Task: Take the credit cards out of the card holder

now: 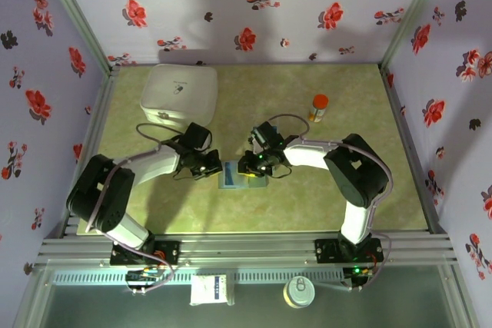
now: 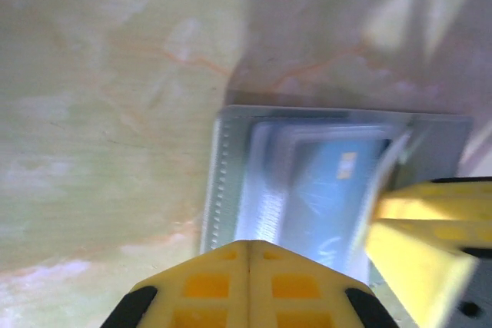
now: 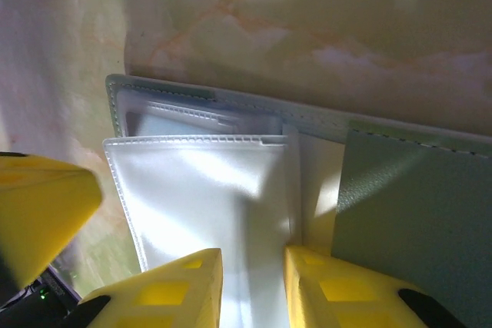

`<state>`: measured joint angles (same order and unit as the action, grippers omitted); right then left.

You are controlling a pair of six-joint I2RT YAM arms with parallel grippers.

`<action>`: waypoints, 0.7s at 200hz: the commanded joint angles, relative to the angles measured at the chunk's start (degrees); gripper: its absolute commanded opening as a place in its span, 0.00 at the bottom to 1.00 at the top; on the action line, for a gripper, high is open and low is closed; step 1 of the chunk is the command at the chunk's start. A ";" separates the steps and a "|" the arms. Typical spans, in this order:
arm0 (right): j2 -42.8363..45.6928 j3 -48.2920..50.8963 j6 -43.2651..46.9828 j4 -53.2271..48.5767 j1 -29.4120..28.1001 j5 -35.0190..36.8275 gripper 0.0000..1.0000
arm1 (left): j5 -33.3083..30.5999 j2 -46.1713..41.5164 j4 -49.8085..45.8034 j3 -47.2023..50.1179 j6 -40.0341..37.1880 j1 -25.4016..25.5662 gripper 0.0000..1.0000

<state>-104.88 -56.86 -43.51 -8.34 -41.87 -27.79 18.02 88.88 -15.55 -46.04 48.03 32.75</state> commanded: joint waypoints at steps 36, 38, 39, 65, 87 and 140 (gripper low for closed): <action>1.66 1.21 0.88 -0.45 0.29 0.64 0.29 | 4.98 -1.19 4.93 -1.34 4.64 1.90 0.12; 1.67 1.22 0.88 -0.45 0.34 0.68 0.29 | 5.09 -1.04 5.23 -1.27 4.75 1.99 0.12; 1.68 1.27 0.88 -0.49 0.32 0.66 0.29 | 5.18 -1.02 5.38 -1.30 4.86 2.02 0.12; 1.67 1.15 0.83 -0.49 0.38 0.55 0.29 | 5.53 0.61 6.39 -1.33 6.07 2.91 0.18; 1.83 1.14 0.87 -0.48 0.38 0.57 0.29 | 5.64 1.77 7.73 -0.67 6.79 3.45 0.21; 1.83 1.28 0.79 -0.51 0.43 0.32 0.29 | 5.93 4.63 8.67 -0.70 7.50 4.16 0.21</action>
<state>-104.47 -56.49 -43.51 -7.99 -41.82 -27.81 22.79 92.16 -8.10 -46.68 54.37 36.34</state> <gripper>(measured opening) 0.288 0.213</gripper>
